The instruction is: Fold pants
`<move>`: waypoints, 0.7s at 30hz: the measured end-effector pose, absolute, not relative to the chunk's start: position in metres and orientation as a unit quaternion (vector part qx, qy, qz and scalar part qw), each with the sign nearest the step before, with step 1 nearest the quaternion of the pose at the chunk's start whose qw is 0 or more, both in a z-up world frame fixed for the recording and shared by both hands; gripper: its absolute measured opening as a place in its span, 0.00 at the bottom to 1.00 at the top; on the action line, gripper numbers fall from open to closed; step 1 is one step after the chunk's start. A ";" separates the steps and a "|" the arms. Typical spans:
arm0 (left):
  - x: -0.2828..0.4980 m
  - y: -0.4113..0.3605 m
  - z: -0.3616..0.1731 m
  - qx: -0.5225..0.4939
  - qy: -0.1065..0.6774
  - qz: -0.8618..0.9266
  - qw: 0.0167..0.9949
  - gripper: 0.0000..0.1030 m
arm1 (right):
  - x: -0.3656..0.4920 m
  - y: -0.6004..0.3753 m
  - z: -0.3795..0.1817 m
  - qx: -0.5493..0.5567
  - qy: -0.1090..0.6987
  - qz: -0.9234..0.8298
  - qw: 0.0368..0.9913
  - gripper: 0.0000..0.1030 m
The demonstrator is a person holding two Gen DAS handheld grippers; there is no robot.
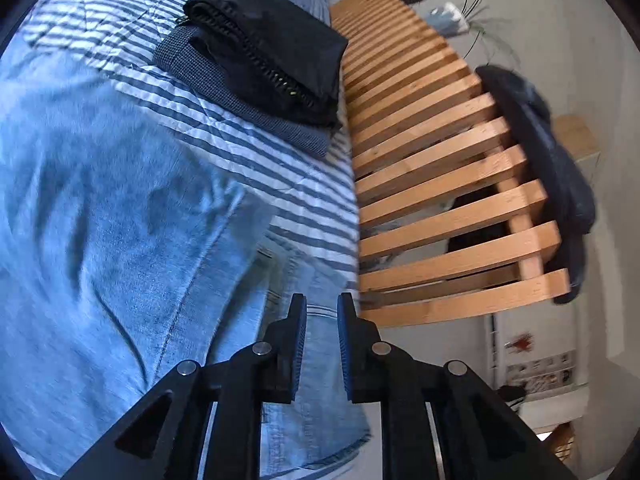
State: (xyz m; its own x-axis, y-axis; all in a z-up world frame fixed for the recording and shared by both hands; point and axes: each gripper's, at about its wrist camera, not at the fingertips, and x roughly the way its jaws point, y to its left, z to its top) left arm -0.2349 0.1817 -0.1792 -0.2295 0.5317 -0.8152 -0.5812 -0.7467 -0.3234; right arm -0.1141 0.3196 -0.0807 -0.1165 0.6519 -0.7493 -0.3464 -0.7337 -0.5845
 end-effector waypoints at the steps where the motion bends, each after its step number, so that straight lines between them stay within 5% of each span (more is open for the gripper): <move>1: -0.235 0.182 -0.179 -0.509 0.025 0.783 0.355 0.64 | -0.119 0.319 -0.075 -0.565 -0.109 0.752 0.322 0.22; 5: -0.236 0.182 -0.178 -0.511 0.025 0.781 0.357 0.64 | -0.135 0.310 -0.063 -0.543 -0.044 0.796 0.263 0.33; 13: -0.229 0.180 -0.170 -0.506 0.021 0.779 0.370 0.64 | -0.071 0.373 -0.068 -0.508 0.198 0.798 0.255 0.33; 21: -0.169 0.274 -0.132 -0.469 0.049 0.738 0.483 0.64 | -0.060 0.395 -0.088 -0.503 0.278 0.792 0.206 0.33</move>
